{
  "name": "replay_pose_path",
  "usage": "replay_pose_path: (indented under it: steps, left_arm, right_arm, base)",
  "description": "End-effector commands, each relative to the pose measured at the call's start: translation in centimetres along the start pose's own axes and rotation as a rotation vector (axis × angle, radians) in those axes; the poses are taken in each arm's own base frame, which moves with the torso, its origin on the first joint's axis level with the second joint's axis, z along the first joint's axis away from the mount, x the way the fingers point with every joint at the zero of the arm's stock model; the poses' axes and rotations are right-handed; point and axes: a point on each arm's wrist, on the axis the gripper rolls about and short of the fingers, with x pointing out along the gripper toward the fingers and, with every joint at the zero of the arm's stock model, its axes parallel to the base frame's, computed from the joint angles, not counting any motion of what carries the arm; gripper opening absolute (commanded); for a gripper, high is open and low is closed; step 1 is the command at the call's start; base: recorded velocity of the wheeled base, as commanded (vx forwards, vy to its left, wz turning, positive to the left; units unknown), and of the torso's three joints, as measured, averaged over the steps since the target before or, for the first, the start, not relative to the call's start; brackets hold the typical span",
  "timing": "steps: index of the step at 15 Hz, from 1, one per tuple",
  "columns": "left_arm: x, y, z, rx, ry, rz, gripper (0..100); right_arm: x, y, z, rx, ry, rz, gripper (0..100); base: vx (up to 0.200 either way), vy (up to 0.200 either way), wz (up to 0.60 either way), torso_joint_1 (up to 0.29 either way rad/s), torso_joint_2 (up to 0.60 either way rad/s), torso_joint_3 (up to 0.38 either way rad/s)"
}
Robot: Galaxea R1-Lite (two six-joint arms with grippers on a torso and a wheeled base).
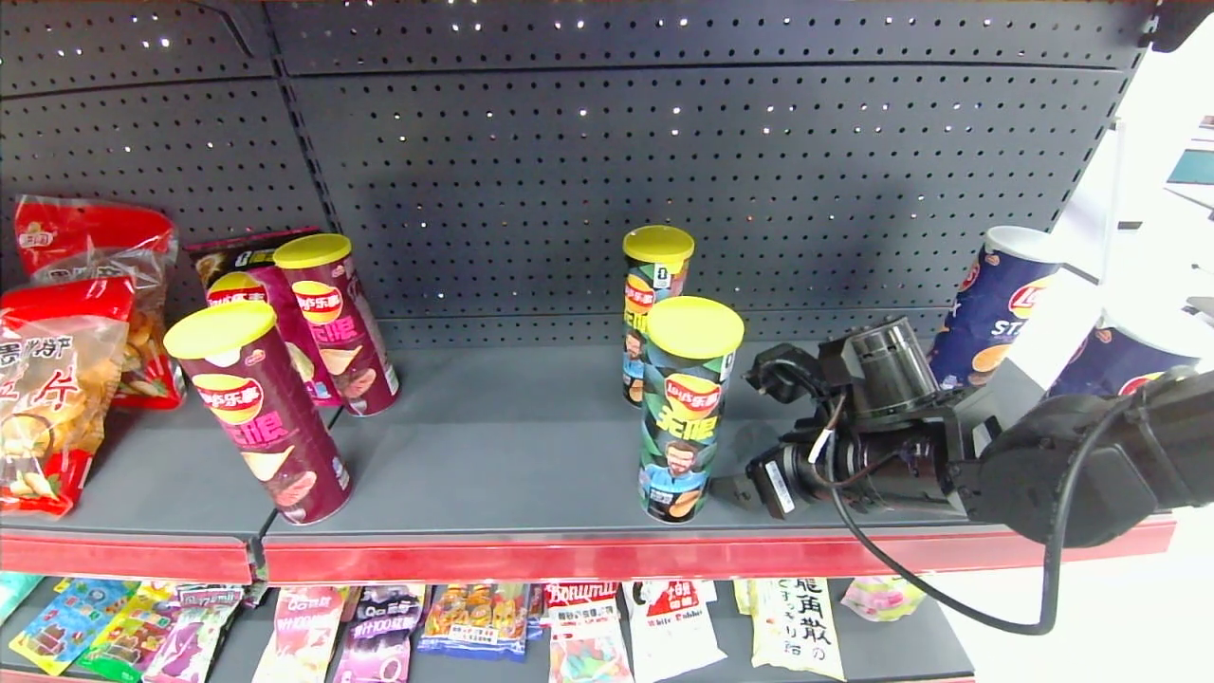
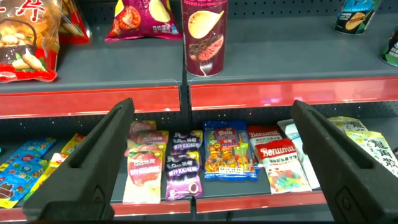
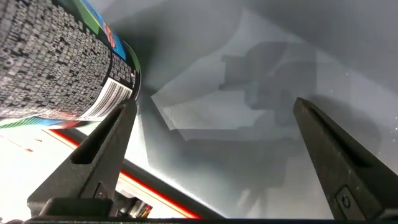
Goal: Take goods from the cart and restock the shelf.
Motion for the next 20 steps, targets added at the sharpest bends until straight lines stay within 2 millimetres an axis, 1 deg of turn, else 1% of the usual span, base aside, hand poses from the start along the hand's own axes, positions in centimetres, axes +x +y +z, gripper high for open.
replay_pose_path:
  steps: [1,9,11,20]
  left_arm:
    - [0.0,0.0,0.0,-0.001,0.001,-0.001,100]
    - [0.0,0.0,0.0,0.0,0.001,-0.001,100]
    - [0.0,0.0,0.0,0.0,0.001,0.001,100]
    - [0.0,0.0,0.0,0.0,0.001,-0.001,100]
  right_arm:
    - [0.1,0.1,0.2,-0.003,-0.005,0.003,100]
    - [0.1,0.6,0.4,-0.013,-0.012,0.007,100]
    - [0.2,1.0,0.4,-0.021,-0.01,0.018,100]
    - [0.5,1.2,0.8,-0.025,-0.018,0.021,100]
  base:
    - [0.0,0.0,0.0,0.0,0.0,0.0]
    - [0.0,0.0,0.0,0.0,0.0,0.0]
    - [0.0,0.0,0.0,0.0,0.0,0.0]
    - [0.0,0.0,0.0,0.0,0.0,0.0]
